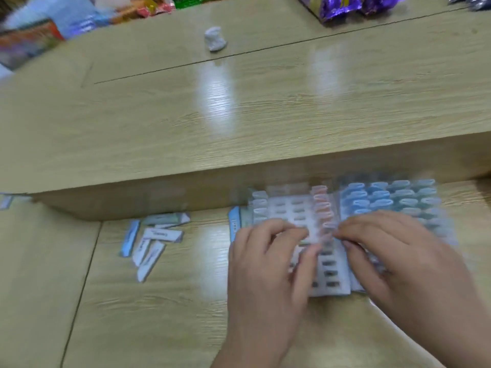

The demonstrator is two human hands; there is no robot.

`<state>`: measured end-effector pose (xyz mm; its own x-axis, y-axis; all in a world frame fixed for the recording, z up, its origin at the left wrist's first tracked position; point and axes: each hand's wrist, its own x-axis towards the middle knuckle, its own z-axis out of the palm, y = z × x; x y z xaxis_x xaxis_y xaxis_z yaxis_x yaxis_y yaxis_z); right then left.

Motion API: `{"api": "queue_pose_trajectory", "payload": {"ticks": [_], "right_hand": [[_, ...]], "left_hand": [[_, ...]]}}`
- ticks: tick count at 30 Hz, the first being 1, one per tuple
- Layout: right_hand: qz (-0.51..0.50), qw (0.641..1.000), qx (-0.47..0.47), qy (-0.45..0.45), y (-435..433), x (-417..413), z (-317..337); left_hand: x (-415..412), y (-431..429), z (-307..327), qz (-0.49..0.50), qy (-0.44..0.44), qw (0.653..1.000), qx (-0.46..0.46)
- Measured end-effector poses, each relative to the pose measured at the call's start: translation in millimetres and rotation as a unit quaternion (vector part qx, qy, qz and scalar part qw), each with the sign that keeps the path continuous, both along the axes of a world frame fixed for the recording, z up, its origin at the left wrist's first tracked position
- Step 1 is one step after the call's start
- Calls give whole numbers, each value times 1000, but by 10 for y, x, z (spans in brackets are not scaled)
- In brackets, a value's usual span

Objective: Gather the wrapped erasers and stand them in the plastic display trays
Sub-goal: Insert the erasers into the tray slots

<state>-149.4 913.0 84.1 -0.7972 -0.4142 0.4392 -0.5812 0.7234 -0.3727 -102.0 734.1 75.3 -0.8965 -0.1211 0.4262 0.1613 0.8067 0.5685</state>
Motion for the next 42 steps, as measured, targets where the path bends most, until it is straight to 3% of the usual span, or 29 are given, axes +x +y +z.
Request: {"api": "queue_pose_trajectory", "payload": {"ticks": [5, 9, 12, 19, 24, 28, 32, 38, 42], "right_hand": [[73, 994, -15, -76, -1099, 64, -77], [112, 982, 27, -150, -1921, 55, -233], [113, 968, 88, -208, -2389, -20, -385], [32, 967, 138, -214, -2800, -85, -598], [6, 966, 101, -239, -2720, -59, -480], [7, 965, -38, -259, -2417, 8, -226], [-12, 965, -147, -216, -1829, 7, 111], [-79, 968, -173, -161, -876, -189, 348], [-119, 969, -154, -152, -487, -303, 227]], "left_hand": [[263, -1089, -103, 170, -59, 979, 92], [412, -1790, -278, 265, -152, 949, 70], [446, -2084, -407, 279, -221, 934, 37], [474, -2225, -591, 248, -245, 937, 9], [469, -2252, -583, 247, -235, 938, 64], [504, -2226, -450, 255, -208, 941, 75], [439, -1995, -192, 255, -173, 935, 176], [164, -1319, 74, 109, -163, 945, 263], [-31, -953, 115, 85, -156, 935, 306]]}}
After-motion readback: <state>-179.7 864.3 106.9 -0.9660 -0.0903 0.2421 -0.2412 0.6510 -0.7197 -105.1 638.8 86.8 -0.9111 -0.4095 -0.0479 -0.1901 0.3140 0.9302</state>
